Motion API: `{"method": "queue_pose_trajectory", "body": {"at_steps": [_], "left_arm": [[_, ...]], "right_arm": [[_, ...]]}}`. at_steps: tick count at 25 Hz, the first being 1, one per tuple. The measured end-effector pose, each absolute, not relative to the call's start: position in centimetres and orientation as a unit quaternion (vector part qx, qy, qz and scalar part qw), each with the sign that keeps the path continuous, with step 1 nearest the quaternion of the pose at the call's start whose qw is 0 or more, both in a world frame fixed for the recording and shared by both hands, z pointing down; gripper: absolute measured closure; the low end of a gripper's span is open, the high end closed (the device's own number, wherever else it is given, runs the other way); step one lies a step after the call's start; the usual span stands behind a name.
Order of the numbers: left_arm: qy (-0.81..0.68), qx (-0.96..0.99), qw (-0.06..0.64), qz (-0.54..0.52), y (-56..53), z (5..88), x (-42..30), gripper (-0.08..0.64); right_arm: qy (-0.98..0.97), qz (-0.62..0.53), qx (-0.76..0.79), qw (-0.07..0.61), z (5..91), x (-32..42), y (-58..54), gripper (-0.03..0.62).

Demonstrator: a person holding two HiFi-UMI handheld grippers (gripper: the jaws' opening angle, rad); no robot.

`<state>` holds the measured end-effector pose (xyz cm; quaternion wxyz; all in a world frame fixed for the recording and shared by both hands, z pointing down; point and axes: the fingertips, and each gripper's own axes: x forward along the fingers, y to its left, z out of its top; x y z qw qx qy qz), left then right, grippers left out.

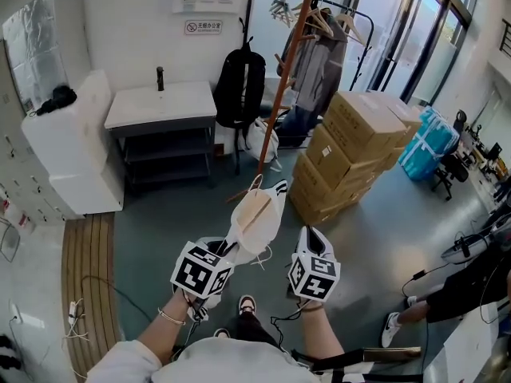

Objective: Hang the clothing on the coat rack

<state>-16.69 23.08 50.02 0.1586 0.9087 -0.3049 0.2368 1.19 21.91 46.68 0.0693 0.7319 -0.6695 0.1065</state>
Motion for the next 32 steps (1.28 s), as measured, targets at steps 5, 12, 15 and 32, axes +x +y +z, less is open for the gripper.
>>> {"method": "queue_pose_trajectory", "body": {"at_steps": [5,12,15,32], "left_arm": [[-0.308,0.906,0.164,0.239,20.5,50.6,-15.7,0.54],[-0.301,0.908,0.162,0.241,15.9,50.2,-13.2,0.54],[-0.298,0.909,0.158,0.243,14.0,49.8,-12.2,0.54],[-0.288,0.916,0.13,0.247,4.3,48.1,-5.0,0.54]], "right_arm": [[-0.669,0.117,0.731,0.063,47.6,2.4,18.7,0.569],[-0.675,0.118,0.726,0.063,47.4,3.8,13.2,0.569],[-0.673,0.119,0.727,0.061,47.2,4.9,11.0,0.569],[-0.672,0.115,0.731,0.037,45.8,12.1,1.2,0.569]]}}
